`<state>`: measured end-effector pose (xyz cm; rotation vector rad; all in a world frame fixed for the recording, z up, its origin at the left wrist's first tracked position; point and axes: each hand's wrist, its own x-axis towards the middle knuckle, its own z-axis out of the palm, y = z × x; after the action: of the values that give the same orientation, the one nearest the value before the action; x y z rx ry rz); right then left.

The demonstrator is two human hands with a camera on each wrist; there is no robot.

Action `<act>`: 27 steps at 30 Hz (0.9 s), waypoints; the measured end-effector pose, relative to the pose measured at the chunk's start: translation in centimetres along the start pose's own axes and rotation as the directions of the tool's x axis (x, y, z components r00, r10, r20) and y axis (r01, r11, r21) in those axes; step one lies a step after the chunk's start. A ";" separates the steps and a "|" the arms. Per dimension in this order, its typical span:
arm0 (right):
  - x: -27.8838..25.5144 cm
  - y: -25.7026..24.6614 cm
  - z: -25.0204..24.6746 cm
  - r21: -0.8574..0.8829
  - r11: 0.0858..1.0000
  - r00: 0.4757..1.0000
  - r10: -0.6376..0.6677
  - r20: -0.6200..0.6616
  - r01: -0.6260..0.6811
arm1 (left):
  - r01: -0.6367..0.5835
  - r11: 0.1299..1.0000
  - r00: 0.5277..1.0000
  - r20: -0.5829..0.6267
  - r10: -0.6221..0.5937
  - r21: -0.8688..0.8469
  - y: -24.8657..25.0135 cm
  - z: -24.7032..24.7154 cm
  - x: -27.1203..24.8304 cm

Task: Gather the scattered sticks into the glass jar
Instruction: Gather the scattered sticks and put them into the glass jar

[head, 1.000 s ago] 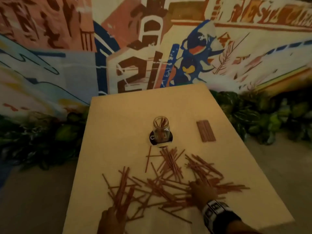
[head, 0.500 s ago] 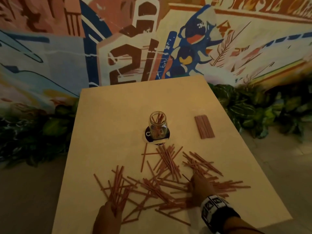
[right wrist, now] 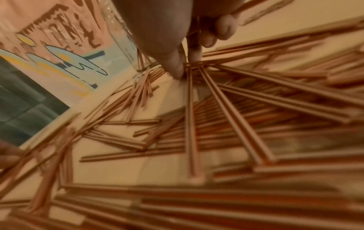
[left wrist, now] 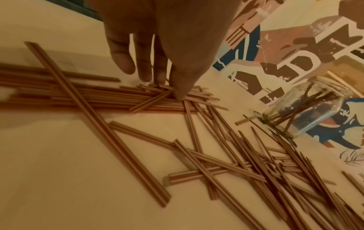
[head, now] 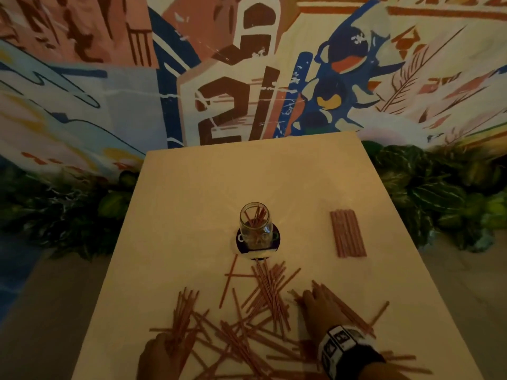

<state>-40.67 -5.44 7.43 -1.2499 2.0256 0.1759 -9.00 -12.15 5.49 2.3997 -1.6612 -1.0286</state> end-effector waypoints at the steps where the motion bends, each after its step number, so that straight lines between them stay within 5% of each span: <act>1: 0.0 0.0 0.0 -0.021 0.999 0.999 -0.039 -0.002 0.039 | -0.008 1.000 1.000 -0.004 0.008 -0.018 0.4 0.0 -0.4; 5: -0.2 -1.5 -1.3 0.035 0.990 0.983 -0.128 -0.129 0.134 | -0.104 0.989 0.993 -0.067 0.097 -0.109 1.2 0.5 -1.5; 8: -0.1 -3.3 -2.4 0.210 0.963 0.976 -0.134 -0.170 0.169 | -0.108 0.988 0.994 -0.005 0.108 -0.107 3.0 -0.6 -3.2; 12: 1.6 -5.2 -1.8 0.399 0.917 0.996 0.058 -0.068 -0.026 | -0.078 0.987 0.996 -0.047 0.072 -0.144 3.2 -1.2 -2.8; 21: 2.8 -8.4 -0.1 0.323 0.911 0.965 0.261 0.033 -0.257 | -0.203 0.971 0.977 0.033 0.209 -0.123 1.6 -2.7 -0.8; 27: 2.6 -8.9 0.0 0.278 0.937 0.973 0.229 -0.024 -0.213 | -0.162 0.971 0.979 0.098 0.181 -0.174 1.5 -4.0 0.3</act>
<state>-34.03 -11.89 8.00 -0.8631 2.1514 -0.0353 -8.02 -14.31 9.09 2.0893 -1.7074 -1.2396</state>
